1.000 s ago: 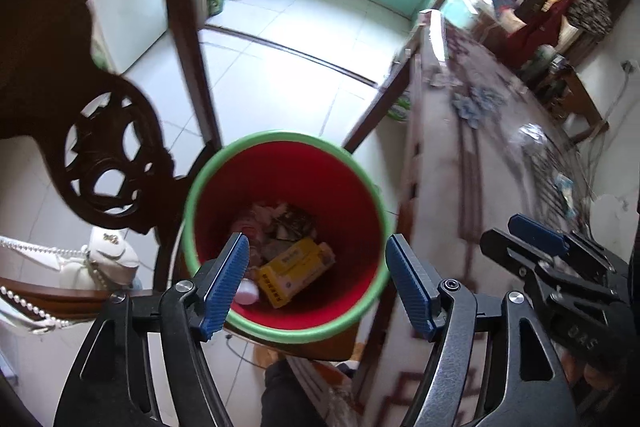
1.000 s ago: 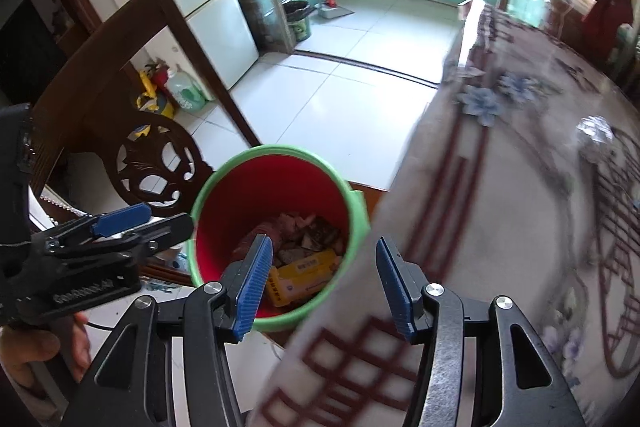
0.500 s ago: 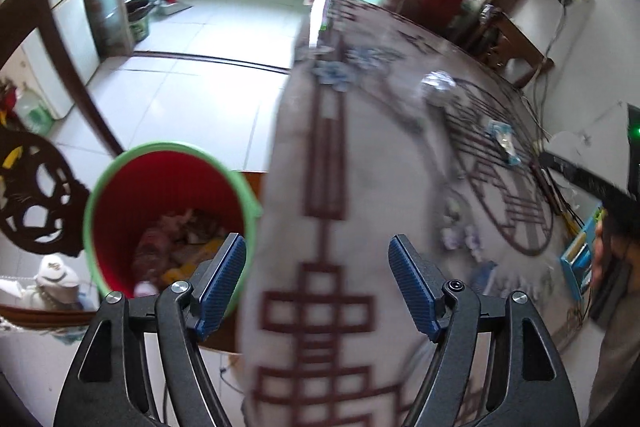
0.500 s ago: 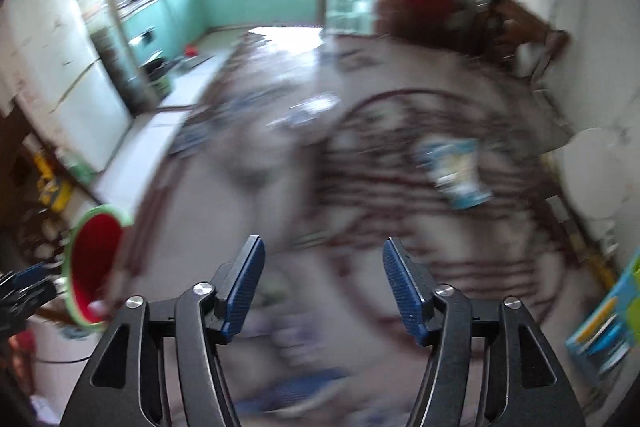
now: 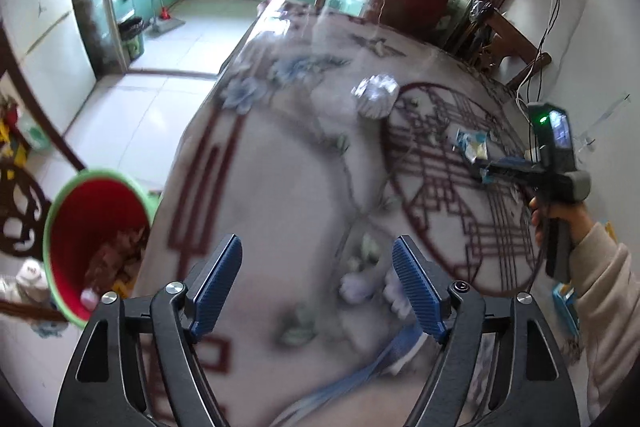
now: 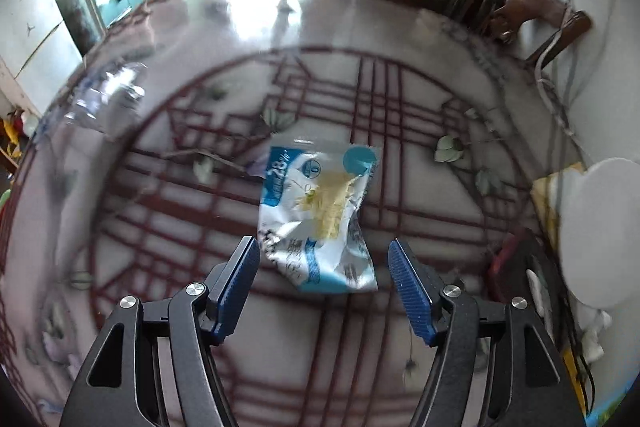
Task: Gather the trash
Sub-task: 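Move both open tools back over the table, then grasp the blue-and-white snack wrapper with the right tool while the left tool grasps crumpled foil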
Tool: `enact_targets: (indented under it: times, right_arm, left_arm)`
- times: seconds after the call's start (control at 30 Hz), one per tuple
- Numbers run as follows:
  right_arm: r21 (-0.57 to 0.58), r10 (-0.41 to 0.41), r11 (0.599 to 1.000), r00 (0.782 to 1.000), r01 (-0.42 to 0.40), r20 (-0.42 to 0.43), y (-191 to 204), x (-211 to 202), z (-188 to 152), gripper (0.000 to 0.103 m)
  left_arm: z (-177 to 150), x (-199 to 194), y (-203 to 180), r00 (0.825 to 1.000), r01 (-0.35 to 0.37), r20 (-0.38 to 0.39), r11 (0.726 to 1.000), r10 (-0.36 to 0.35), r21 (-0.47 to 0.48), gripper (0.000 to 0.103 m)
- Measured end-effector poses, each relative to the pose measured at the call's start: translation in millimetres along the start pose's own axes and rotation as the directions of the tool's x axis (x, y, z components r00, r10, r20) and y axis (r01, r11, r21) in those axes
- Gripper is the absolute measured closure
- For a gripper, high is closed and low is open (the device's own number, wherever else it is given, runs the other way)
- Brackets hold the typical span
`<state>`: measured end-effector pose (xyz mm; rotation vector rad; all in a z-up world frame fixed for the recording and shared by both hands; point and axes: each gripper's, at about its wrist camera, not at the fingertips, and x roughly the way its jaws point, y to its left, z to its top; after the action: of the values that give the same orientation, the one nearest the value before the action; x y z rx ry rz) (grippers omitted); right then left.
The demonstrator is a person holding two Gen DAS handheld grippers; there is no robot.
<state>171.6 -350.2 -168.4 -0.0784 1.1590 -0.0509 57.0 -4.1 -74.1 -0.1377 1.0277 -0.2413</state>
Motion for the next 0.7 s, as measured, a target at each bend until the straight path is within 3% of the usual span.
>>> enact_targets:
  times: [0.13, 0.23, 0.27, 0.47, 0.7]
  right_arm:
    - [0.009, 0.059, 0.998, 0.998, -0.059, -0.014, -5, 19, 4, 0.038]
    - [0.032, 0.104, 0.994, 0.994, -0.105, 0.023, -10, 21, 5, 0.072]
    - [0.027, 0.120, 0.992, 0.992, -0.121, 0.026, -10, 21, 6, 0.091]
    - [0.093, 0.217, 0.970, 0.973, -0.224, 0.076, -22, 8, -7, 0.094]
    - [0.187, 0.220, 0.954, 0.972, -0.233, 0.088, -33, -14, -24, 0.094]
  left_arm:
    - [31, 19, -28, 0.999, -0.027, 0.037, 0.998, 0.025, 0.062, 0.022]
    - [55, 43, -48, 0.999, -0.030, 0.041, 0.995, 0.026, 0.096, 0.021]
    - [64, 55, -55, 0.999, -0.034, 0.038, 0.993, 0.030, 0.111, 0.021]
    - [104, 116, -85, 0.998, -0.061, 0.005, 0.985, 0.061, 0.160, 0.021]
    - [138, 170, -101, 0.995, -0.104, 0.005, 0.983, 0.104, 0.154, 0.021]
